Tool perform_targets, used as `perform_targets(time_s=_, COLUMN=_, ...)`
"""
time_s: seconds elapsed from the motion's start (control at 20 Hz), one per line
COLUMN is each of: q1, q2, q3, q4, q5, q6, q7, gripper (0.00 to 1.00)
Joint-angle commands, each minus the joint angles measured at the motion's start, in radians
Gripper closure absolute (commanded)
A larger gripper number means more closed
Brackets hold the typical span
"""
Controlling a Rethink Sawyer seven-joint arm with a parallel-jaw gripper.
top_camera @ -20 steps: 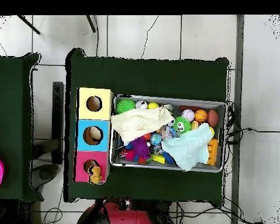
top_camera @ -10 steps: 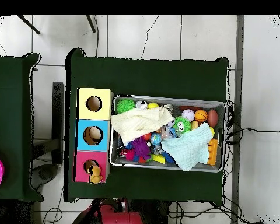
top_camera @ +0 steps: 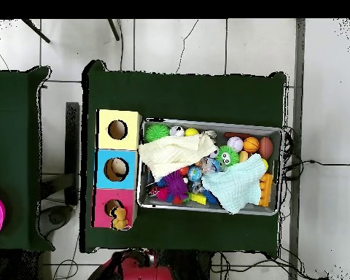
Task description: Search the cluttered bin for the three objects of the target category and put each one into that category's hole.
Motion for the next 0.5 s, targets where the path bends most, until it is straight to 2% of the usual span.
perform_targets(time_s=0.05, q1=0.042, q2=0.079, q3=0.001, q4=-0.128, q5=0.087, q6=0.012, q7=0.237, gripper=0.00)
perform_targets(time_s=0.5, q1=0.140, q2=0.106, q3=-0.041, q4=-0.170, q5=0.166, q6=0.051, q7=0.265, gripper=0.00)
